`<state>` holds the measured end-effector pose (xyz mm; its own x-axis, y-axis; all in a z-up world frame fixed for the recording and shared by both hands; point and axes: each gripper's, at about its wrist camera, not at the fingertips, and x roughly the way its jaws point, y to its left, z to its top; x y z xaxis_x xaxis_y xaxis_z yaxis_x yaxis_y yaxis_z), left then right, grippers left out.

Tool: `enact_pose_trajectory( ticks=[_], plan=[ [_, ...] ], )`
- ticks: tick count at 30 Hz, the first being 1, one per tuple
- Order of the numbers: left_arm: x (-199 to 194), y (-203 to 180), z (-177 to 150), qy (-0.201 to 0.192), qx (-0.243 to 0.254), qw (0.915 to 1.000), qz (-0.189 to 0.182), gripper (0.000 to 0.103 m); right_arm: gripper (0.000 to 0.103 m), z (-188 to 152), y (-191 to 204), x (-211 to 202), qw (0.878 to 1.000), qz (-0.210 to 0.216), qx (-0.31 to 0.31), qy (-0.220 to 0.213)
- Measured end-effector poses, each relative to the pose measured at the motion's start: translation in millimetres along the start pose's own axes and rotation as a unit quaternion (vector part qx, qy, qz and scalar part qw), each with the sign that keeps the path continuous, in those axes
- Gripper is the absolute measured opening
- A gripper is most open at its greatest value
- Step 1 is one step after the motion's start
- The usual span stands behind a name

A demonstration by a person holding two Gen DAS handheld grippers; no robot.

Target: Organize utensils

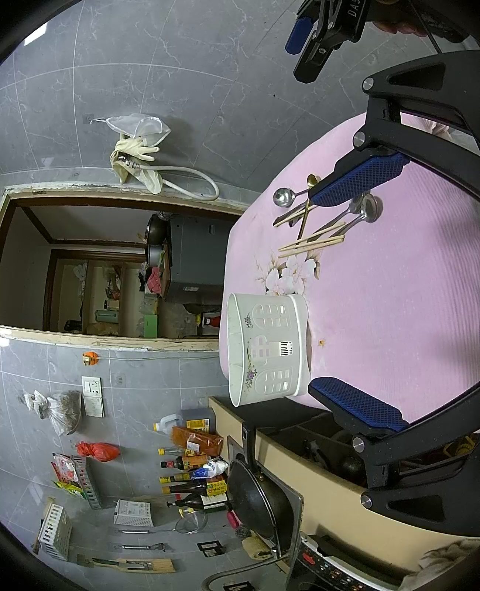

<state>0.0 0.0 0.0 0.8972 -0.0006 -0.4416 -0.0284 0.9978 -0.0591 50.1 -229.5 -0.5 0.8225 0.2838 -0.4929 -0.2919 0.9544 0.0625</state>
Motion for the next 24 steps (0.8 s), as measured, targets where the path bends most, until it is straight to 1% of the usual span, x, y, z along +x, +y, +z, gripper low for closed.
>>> enact_pose_trajectory(
  ticks=[24],
  plan=[
    [-0.1,0.1,0.1,0.001,0.0,1.0,-0.001,0.09,0.103,0.3,-0.7,3.5,1.0,0.0,0.0,0.001]
  ],
)
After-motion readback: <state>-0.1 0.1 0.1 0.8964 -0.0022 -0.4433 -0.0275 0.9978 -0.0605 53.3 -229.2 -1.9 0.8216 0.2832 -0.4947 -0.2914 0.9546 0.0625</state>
